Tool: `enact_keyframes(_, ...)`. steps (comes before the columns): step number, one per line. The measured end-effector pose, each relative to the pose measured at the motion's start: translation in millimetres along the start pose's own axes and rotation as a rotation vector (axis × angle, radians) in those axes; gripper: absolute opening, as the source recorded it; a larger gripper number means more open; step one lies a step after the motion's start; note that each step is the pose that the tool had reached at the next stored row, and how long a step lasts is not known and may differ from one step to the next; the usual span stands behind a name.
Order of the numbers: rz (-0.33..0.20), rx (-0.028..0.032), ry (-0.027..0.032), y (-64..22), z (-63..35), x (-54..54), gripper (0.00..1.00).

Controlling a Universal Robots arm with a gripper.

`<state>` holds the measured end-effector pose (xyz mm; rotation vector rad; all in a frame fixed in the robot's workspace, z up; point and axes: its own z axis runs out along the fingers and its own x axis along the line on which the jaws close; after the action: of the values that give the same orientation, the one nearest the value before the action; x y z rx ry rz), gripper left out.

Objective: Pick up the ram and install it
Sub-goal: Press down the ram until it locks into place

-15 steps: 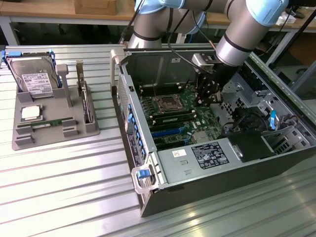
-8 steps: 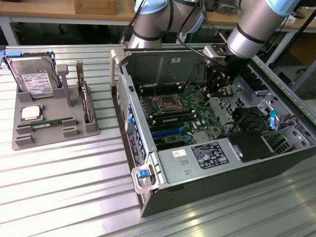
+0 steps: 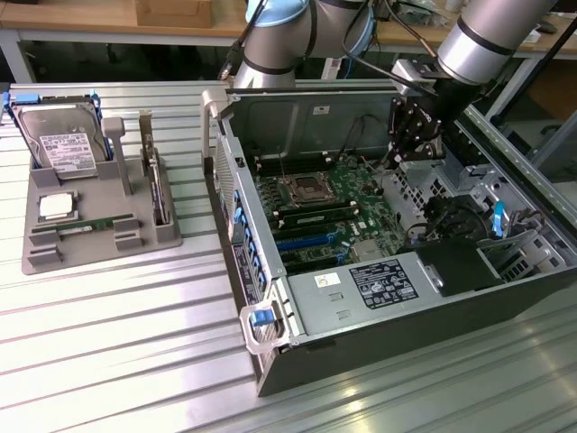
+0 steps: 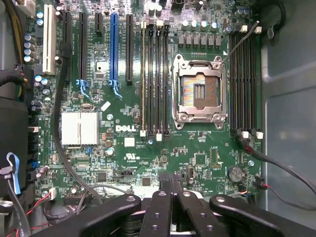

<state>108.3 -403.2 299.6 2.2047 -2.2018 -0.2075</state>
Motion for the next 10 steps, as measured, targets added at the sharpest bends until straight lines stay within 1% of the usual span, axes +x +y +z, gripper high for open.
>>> enact_keyframes(10, 0.000, 0.0000, 0.0002, 0.0, -0.1, 0.0, 0.11)
